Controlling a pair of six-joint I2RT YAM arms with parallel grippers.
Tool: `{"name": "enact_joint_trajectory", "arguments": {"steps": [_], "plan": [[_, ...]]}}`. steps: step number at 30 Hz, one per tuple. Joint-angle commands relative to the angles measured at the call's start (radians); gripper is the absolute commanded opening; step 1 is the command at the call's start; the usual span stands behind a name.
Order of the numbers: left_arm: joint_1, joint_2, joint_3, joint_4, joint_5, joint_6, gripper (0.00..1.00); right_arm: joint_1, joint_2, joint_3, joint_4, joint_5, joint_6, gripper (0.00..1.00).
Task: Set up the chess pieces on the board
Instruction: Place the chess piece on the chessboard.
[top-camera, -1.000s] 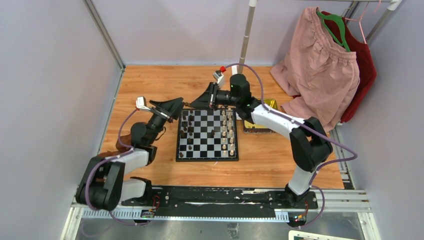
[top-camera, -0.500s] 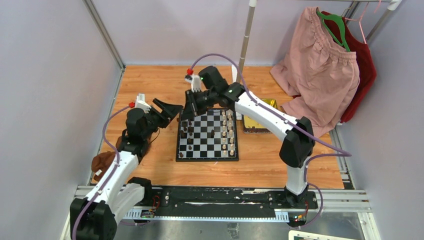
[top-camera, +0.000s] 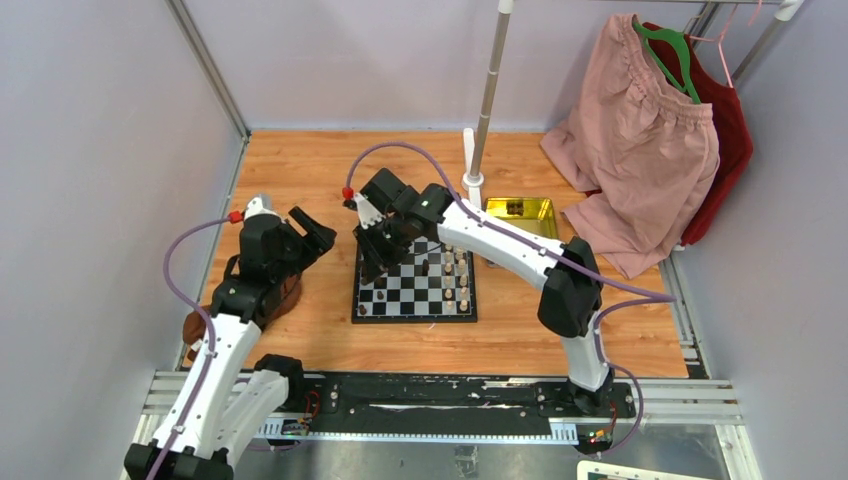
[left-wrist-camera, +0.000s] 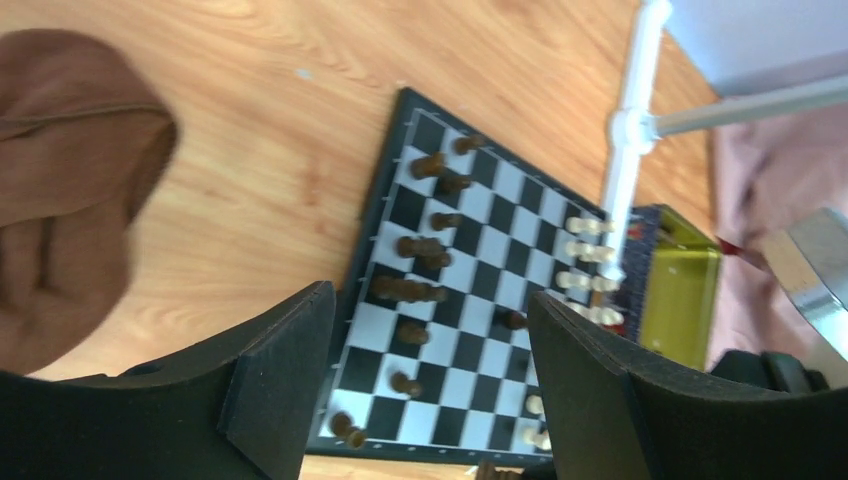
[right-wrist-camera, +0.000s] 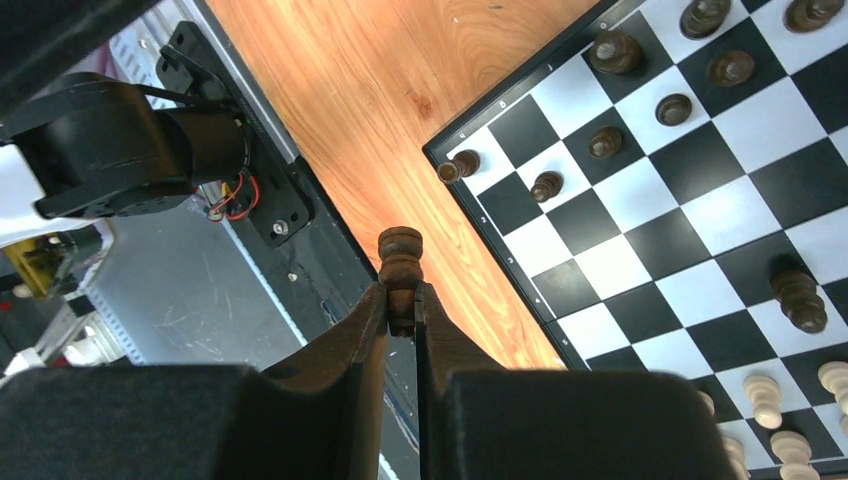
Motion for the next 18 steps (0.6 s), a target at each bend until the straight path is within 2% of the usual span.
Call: {"name": "enact_joint_trajectory", "arguments": {"steps": [1, 8, 18], "plan": [[0.005, -0.042, 0.037, -0.193, -0.196, 0.032, 0.75, 0.046, 0.052, 0.043, -0.055, 0.062, -0.040, 0.00], [0.005, -0.098, 0.053, -0.287, -0.309, 0.026, 0.74, 0.073, 0.154, 0.133, -0.082, 0.110, -0.067, 0.00], [0.005, -0.146, 0.049, -0.320, -0.325, 0.026, 0.72, 0.096, 0.281, 0.275, -0.150, 0.210, -0.109, 0.00]]}}
